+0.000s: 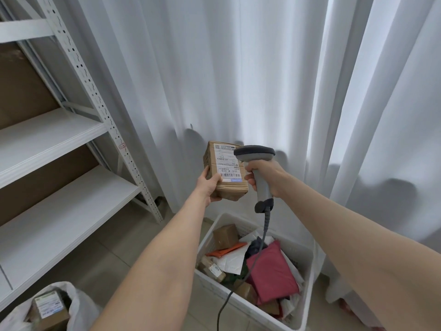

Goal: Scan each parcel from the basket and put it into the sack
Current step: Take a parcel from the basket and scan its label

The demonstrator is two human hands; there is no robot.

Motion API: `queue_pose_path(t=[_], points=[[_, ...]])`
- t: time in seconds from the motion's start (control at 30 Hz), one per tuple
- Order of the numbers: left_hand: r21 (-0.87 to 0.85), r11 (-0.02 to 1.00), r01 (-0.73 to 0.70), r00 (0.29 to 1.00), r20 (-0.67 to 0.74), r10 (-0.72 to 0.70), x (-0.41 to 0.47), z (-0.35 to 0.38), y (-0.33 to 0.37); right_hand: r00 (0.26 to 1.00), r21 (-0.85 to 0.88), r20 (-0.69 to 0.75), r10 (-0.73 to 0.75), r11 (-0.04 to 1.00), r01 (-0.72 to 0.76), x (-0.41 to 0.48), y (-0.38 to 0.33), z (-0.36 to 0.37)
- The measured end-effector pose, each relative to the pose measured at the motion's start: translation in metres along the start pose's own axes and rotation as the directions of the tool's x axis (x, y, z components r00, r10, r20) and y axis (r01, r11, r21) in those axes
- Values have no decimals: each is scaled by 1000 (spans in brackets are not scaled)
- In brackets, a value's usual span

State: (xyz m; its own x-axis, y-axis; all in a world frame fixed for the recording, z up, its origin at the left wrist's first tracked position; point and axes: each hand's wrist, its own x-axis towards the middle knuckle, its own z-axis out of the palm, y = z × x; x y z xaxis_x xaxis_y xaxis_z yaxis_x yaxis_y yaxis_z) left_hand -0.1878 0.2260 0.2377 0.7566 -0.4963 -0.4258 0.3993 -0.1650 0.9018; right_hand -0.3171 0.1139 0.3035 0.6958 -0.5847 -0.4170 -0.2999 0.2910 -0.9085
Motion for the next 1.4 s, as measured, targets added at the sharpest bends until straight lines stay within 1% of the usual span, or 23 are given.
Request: queue_pose_path(t=[0.2,0.37,0.43,0.57,0.7,0.83,1.0,1.13,1.23,1.33,1.4], points=[[-24,999,30,998,-55,-31,-8,-28,4,996,76,-83,20,997,-14,5,13,24],[-17,1000,10,991,-130,-12,-39,-65,3,996,35,-84,17,999,-14,1,29,57],[-20,1000,5,985,-174,-9,-58,-82,-2,999,12,-49,9,1000,-8,-7,37,73],[-33,999,-19,960,-280,9,-108,-116,-18,994,38,111,12,999,-17,-36,59,107],[-51,999,-5,915,-402,-16,-164,-153,-41,969,60,244,37,997,-53,-72,91,147],[-81,997,18,867,-496,-56,-212,-197,-61,941,9,329,80,996,-88,-102,121,191],[-135,990,34,805,-584,-107,-259,-252,-83,918,-71,384,98,995,-76,-134,149,250],[-168,984,50,777,-612,-144,-287,-304,-101,894,-172,437,97,985,-23,-156,173,302],[-189,980,60,772,-613,-165,-306,-351,-114,870,-206,486,80,978,25,-174,192,349],[-192,979,75,769,-614,-179,-320,-407,-129,888,-279,450,92,959,42,-195,207,402],[-200,977,72,762,-621,-184,-330,-445,-137,897,-264,430,99,964,20,-207,218,437]])
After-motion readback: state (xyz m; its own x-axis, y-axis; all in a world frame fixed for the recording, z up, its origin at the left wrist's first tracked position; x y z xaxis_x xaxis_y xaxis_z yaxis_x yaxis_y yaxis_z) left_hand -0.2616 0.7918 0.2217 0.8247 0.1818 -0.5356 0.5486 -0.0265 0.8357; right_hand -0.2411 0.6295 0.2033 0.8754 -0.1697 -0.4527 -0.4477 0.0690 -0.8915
